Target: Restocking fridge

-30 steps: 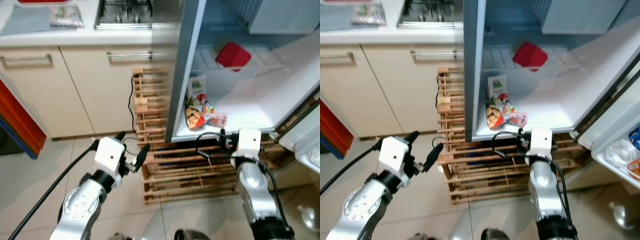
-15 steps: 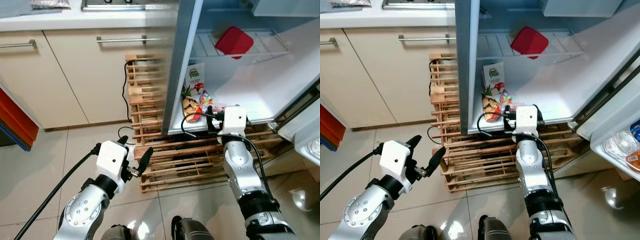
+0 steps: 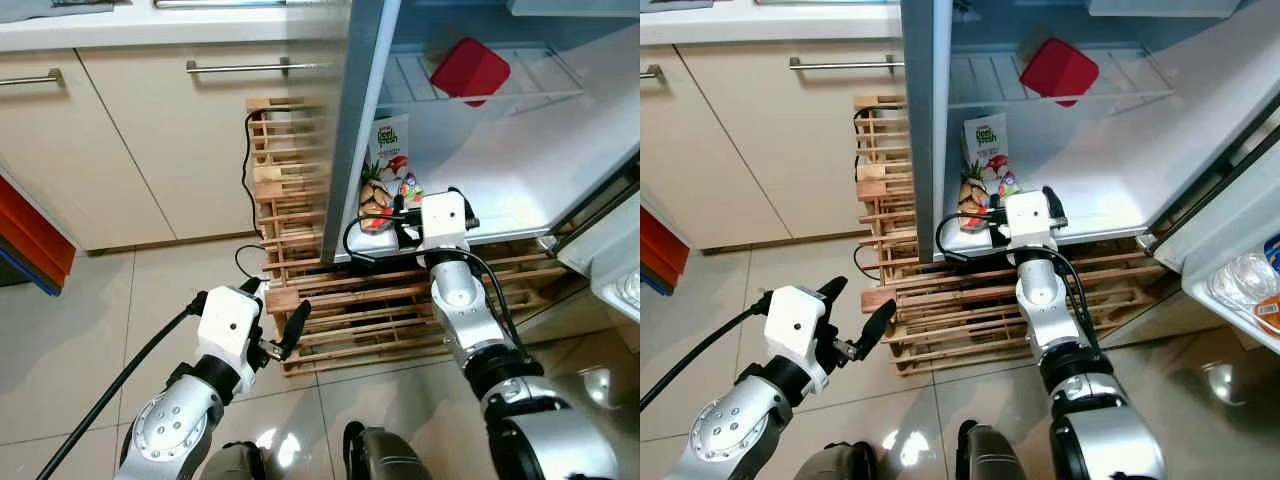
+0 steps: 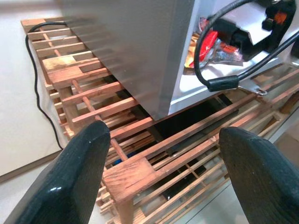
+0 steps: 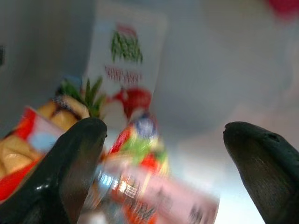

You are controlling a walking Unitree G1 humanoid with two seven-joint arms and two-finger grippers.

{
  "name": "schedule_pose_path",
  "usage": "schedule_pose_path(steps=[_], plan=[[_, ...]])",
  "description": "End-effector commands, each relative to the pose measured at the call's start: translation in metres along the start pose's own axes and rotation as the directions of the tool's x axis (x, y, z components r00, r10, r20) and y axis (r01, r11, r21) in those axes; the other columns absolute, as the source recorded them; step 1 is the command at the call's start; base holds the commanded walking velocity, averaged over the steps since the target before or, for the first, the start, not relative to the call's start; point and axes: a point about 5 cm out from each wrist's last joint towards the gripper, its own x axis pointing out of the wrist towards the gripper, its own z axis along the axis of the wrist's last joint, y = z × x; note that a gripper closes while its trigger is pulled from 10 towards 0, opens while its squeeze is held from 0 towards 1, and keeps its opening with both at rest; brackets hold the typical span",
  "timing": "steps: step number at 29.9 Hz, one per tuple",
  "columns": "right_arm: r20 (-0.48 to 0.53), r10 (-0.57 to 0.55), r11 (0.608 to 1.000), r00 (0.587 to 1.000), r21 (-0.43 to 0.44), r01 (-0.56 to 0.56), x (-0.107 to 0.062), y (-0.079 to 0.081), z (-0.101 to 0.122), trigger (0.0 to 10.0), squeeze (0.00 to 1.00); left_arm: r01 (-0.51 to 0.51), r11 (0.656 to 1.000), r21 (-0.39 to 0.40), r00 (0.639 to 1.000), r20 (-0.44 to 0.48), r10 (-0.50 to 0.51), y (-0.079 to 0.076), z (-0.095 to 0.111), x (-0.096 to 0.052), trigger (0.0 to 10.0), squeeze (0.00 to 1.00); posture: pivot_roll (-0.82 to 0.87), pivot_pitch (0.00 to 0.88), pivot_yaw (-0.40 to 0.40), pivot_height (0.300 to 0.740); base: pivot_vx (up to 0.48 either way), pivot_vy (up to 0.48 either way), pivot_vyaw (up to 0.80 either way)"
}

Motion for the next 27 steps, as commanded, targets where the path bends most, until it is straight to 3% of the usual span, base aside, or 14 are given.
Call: schedule_pose_path(steps=[1,4,8,12,13,15,20,27], plan=[[0.098,0.009,0.995,0.995,-0.096,0.0,0.002,-0.003,0.01,10.0,0.0,0.017,1.0,0.001,1.0,-0.001,-0.017,-0.003,0.002,0.0,10.0,0.0,-0.01,0.238,-0.034,0.74,0.0,0.0,0.0],[0.146,-0.003,0.991,0.989,-0.129,0.022,0.0,-0.011,0.012,10.0,0.0,0.017,1.0,0.0,1.0,0.0,-0.017,-0.003,0.002,0.001,10.0,0.0,-0.02,0.234,-0.038,0.74,0.0,0.0,0.0],[0.207,-0.021,0.997,0.978,-0.07,0.036,-0.022,-0.018,0.011,10.0,0.0,0.019,1.0,-0.013,1.0,0.003,-0.019,-0.007,0.001,0.005,10.0,0.0,-0.05,0.226,-0.049,0.74,0.0,0.0,0.0],[0.083,-0.061,0.992,0.995,0.114,0.052,-0.039,-0.01,-0.003,10.0,0.0,0.026,0.999,-0.022,1.0,0.007,-0.026,-0.01,0.0,0.008,10.0,0.0,-0.07,0.218,-0.053,0.74,0.0,0.0,0.0],[0.083,-0.061,0.992,0.995,0.114,0.052,-0.039,-0.01,-0.003,10.0,0.0,0.026,0.999,-0.022,1.0,0.007,-0.026,-0.01,0.0,0.008,10.0,0.0,-0.07,0.218,-0.053,0.74,0.0,0.0,0.0],[-0.03,-0.054,0.971,0.998,0.233,0.06,-0.051,0.001,-0.015,10.0,0.0,0.033,0.999,-0.028,0.999,0.014,-0.032,-0.012,0.0,0.011,10.0,0.0,-0.08,0.211,-0.053,0.74,0.0,0.0,0.0],[-0.123,-0.059,0.953,0.991,0.289,0.093,-0.051,0.002,-0.026,10.0,0.0,0.044,0.999,-0.031,0.999,0.018,-0.044,-0.014,0.0,0.013,10.0,0.0,-0.07,0.211,-0.055,0.74,0.0,0.0,0.0],[-0.226,-0.063,0.944,0.972,0.303,0.132,-0.028,-0.006,-0.032,10.0,0.0,0.047,0.998,-0.031,0.999,0.001,-0.047,-0.015,-0.001,0.005,10.0,0.0,-0.04,0.231,-0.064,0.74,0.0,0.0,0.0]])
